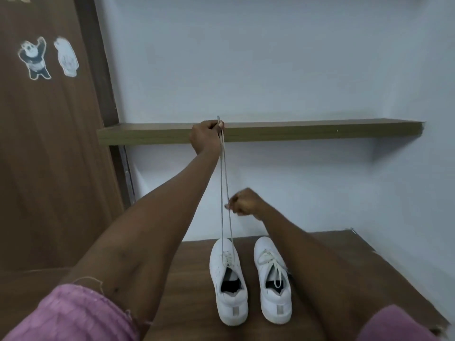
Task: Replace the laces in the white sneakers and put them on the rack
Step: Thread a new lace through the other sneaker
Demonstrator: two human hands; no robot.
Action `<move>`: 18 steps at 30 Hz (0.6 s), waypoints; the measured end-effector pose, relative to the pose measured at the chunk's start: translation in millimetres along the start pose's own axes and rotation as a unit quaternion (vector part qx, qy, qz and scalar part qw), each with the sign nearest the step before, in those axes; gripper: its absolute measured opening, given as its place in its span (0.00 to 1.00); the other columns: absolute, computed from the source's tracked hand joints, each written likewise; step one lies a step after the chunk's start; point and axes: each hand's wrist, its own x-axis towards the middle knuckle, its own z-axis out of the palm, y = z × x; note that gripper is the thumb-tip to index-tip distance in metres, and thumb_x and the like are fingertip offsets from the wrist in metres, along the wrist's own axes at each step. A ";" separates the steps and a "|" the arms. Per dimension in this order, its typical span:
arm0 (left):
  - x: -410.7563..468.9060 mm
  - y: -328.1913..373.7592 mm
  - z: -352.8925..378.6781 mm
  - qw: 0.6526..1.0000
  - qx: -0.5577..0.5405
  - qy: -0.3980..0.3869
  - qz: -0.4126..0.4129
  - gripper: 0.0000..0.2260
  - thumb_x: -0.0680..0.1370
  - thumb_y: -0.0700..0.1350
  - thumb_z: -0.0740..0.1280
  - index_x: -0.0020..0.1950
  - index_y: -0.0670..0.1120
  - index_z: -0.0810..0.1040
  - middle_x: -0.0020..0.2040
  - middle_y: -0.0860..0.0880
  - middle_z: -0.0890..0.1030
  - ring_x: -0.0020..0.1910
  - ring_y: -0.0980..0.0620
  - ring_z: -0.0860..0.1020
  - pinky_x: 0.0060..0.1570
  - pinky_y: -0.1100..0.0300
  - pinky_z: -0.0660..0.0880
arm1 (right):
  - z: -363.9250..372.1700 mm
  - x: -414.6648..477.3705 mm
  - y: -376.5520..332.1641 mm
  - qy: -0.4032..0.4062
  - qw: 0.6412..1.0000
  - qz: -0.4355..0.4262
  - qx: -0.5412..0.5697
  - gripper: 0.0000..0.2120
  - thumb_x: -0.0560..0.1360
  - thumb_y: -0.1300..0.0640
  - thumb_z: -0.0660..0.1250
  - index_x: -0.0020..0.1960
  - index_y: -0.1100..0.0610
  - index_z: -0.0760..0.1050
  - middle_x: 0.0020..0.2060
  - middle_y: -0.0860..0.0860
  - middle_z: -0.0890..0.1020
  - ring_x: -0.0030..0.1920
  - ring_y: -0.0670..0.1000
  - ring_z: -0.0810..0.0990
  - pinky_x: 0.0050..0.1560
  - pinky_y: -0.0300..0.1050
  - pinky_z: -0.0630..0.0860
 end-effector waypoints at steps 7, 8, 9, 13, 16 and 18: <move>-6.3 -24.4 3.2 0.999 -0.025 0.025 0.010 0.03 0.74 0.38 0.71 0.43 0.42 0.85 0.29 0.54 0.78 0.33 0.56 0.75 0.48 0.53 0.80 | 66.3 -3.1 93.2 -0.057 0.966 0.004 -0.252 0.14 0.74 0.57 0.69 0.57 0.63 0.80 0.57 0.57 0.81 0.57 0.56 0.79 0.51 0.39 0.71; -7.3 -24.6 4.3 0.999 -0.029 0.028 0.013 0.03 0.74 0.38 0.71 0.43 0.42 0.85 0.29 0.55 0.77 0.31 0.57 0.74 0.47 0.56 0.79 | 70.5 -1.9 97.4 -0.059 0.963 -0.002 -0.264 0.13 0.74 0.59 0.69 0.56 0.62 0.81 0.55 0.57 0.82 0.56 0.57 0.79 0.49 0.40 0.70; -7.1 -25.5 6.2 0.999 -0.032 0.031 0.017 0.03 0.74 0.38 0.70 0.44 0.42 0.85 0.29 0.55 0.76 0.30 0.59 0.73 0.46 0.58 0.78 | 73.4 -0.5 99.5 -0.067 0.958 -0.015 -0.277 0.11 0.73 0.60 0.69 0.54 0.63 0.82 0.53 0.57 0.82 0.54 0.57 0.80 0.47 0.40 0.70; -4.6 -22.8 16.9 0.998 -0.050 0.028 0.030 0.04 0.75 0.39 0.70 0.46 0.42 0.85 0.32 0.52 0.78 0.34 0.57 0.75 0.43 0.63 0.75 | 83.3 5.6 108.8 -0.072 0.939 -0.055 -0.333 0.11 0.74 0.66 0.65 0.33 0.65 0.73 0.33 0.56 0.78 0.33 0.48 0.74 0.33 0.35 0.69; -1.3 -19.8 25.7 0.998 -0.046 0.014 0.033 0.05 0.75 0.39 0.70 0.47 0.42 0.85 0.37 0.50 0.81 0.38 0.57 0.76 0.37 0.74 0.69 | 87.8 7.0 108.5 -0.080 0.909 -0.120 -0.390 0.08 0.75 0.67 0.62 0.42 0.67 0.79 0.41 0.56 0.83 0.38 0.48 0.79 0.33 0.33 0.68; -0.3 -21.4 32.3 0.998 -0.052 0.006 0.029 0.05 0.75 0.40 0.70 0.48 0.42 0.85 0.40 0.48 0.83 0.39 0.57 0.77 0.35 0.77 0.68 | 88.2 5.5 108.5 -0.108 0.875 -0.187 -0.434 0.10 0.76 0.65 0.61 0.51 0.65 0.80 0.51 0.56 0.83 0.51 0.52 0.81 0.47 0.39 0.75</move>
